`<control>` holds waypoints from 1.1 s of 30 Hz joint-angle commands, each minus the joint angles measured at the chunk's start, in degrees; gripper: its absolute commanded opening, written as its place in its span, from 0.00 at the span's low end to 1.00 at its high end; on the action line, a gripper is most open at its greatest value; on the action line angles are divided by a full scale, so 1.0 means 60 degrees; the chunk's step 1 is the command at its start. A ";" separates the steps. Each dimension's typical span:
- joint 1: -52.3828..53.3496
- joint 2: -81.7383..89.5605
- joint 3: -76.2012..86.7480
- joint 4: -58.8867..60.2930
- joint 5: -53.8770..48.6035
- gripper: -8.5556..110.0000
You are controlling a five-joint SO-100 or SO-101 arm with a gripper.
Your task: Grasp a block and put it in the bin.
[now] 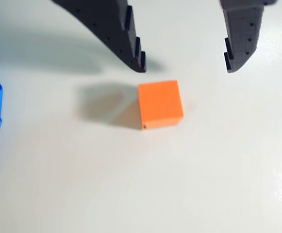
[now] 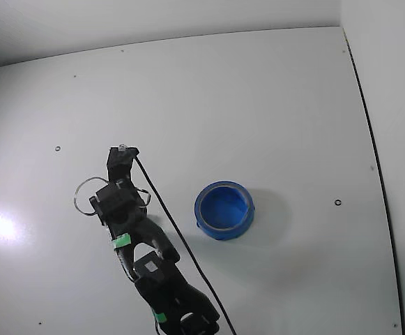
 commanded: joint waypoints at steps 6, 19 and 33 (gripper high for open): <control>-0.0073 0.0264 -0.0571 -0.1201 -0.0146 0.27; 0.0732 0.0264 -0.0557 -0.1113 -0.0161 0.27; 0.1567 0.0278 -0.0557 -0.1187 -0.0718 0.27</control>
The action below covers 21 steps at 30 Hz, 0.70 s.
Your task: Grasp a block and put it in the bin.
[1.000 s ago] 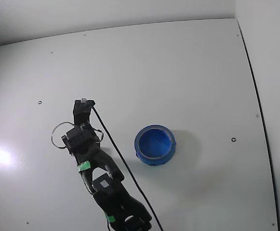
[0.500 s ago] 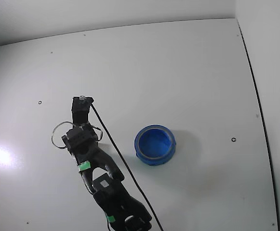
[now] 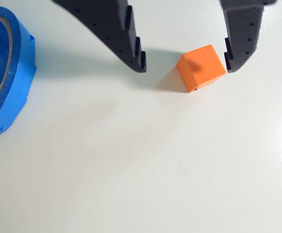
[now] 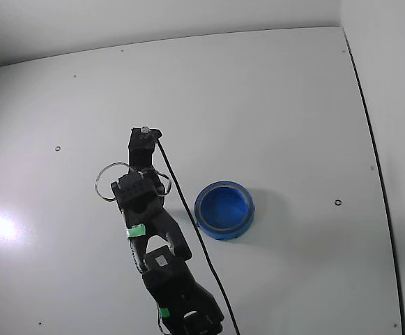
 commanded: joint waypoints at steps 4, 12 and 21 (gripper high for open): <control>0.0059 0.0264 -0.0542 -0.0176 0.0132 0.27; 0.0059 -0.0439 -0.0776 -0.0190 0.0029 0.27; 0.0059 -0.1318 -0.0762 -0.0190 0.0088 0.27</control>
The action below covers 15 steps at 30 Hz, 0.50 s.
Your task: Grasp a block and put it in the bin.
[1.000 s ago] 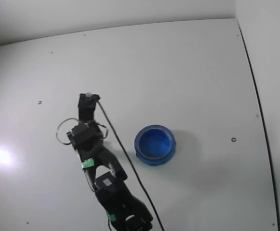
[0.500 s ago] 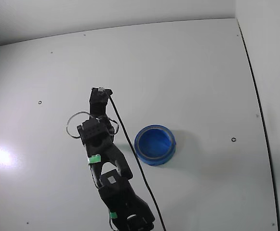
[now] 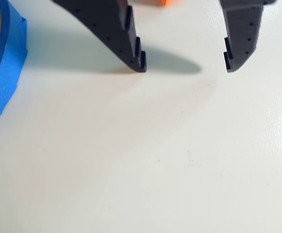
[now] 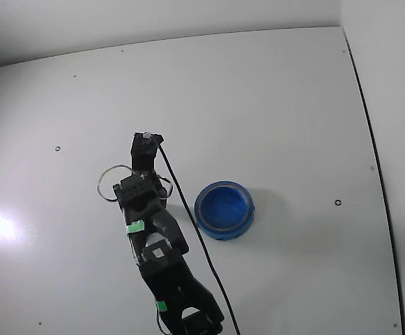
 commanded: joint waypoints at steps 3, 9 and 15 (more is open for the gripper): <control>0.0029 0.0015 -0.0161 -0.0176 -0.0015 0.27; 0.0161 0.0425 0.0132 -0.0029 0.0073 0.27; 0.0044 0.3076 0.2549 -0.0044 0.0073 0.27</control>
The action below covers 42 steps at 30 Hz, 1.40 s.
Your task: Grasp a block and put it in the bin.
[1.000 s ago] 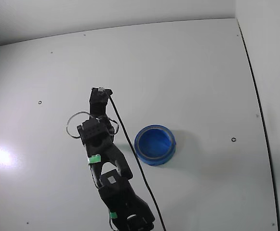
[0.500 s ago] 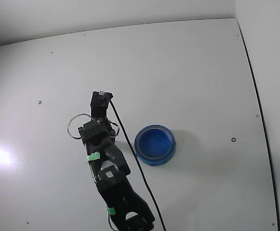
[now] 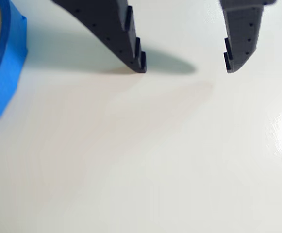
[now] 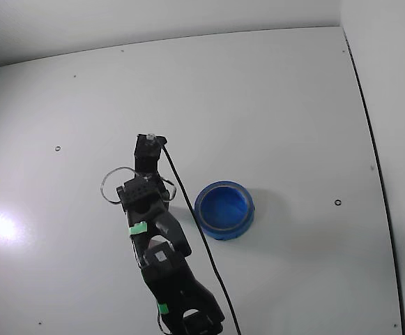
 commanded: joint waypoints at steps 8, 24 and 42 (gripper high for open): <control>-0.0059 0.5215 0.3560 -0.0132 0.0088 0.27; -0.1055 0.5288 0.3911 -0.0132 0.1201 0.27; -0.1685 0.4175 0.3882 -0.0161 0.1084 0.27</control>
